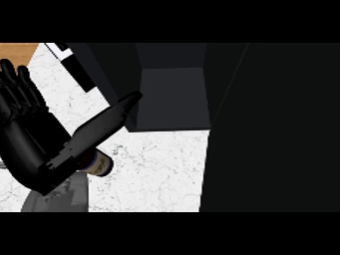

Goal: Pick up the wine, place it into the cabinet and close the cabinet

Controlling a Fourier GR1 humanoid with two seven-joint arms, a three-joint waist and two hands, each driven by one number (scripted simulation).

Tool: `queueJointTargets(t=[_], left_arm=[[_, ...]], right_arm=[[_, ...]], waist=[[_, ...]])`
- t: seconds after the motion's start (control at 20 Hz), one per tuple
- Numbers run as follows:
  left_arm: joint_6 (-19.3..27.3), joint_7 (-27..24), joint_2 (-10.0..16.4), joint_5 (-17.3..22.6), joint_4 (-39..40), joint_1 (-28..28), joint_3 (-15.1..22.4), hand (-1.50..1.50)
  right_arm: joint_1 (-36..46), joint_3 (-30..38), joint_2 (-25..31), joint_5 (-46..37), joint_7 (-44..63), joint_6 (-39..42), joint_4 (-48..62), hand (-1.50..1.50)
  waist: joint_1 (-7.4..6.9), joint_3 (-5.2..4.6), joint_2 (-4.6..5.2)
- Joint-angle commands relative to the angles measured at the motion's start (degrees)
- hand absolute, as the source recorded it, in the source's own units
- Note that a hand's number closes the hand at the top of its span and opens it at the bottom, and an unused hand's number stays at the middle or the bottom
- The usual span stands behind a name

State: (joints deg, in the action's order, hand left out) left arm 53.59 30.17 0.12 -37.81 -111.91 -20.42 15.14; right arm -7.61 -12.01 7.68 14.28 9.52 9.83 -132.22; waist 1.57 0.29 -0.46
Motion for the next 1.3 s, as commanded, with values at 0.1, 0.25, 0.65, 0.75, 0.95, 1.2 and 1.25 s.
queueJointTargets(t=[0.1,0.25,0.65,0.75,0.95,1.2,1.25], left_arm=[[5.93,19.22,-0.11,-15.37,3.96,-10.24,6.06,-1.50],[4.76,27.87,-0.11,-22.13,6.04,-15.75,6.14,-1.50],[-5.81,50.15,-0.11,-38.79,4.82,-28.02,8.43,-1.50],[-7.46,53.05,-0.11,-41.64,5.27,-30.73,8.07,-1.50],[-13.59,55.13,-0.11,-45.03,1.17,-31.69,9.51,-1.50],[-17.17,55.27,-0.11,-45.95,1.17,-31.64,8.84,-1.50],[-17.84,55.28,-0.11,-45.37,0.14,-30.59,7.95,-1.50]], right_arm=[[-1.90,0.80,0.82,2.59,2.61,0.07,-2.93,-1.50],[0.43,0.82,0.42,2.68,5.66,-1.88,-4.68,-1.50],[2.20,0.14,0.35,2.14,9.10,-3.39,-6.56,-1.50],[2.22,-0.86,0.04,1.69,11.78,-5.26,-9.81,-1.50],[2.32,-0.67,0.30,2.21,9.95,-4.05,-7.15,-1.50],[4.11,-3.25,0.47,0.12,13.63,-5.78,-10.06,-1.50],[1.06,-0.31,1.30,2.27,10.62,-4.05,-9.93,-1.50]], waist=[[-0.79,0.07,-0.36],[-1.13,-0.02,-0.31],[-1.10,-0.12,-0.51],[-0.67,-0.19,-0.38],[-0.75,-0.16,-0.50],[-0.47,-0.25,-0.50],[-0.35,-0.19,-0.35]])
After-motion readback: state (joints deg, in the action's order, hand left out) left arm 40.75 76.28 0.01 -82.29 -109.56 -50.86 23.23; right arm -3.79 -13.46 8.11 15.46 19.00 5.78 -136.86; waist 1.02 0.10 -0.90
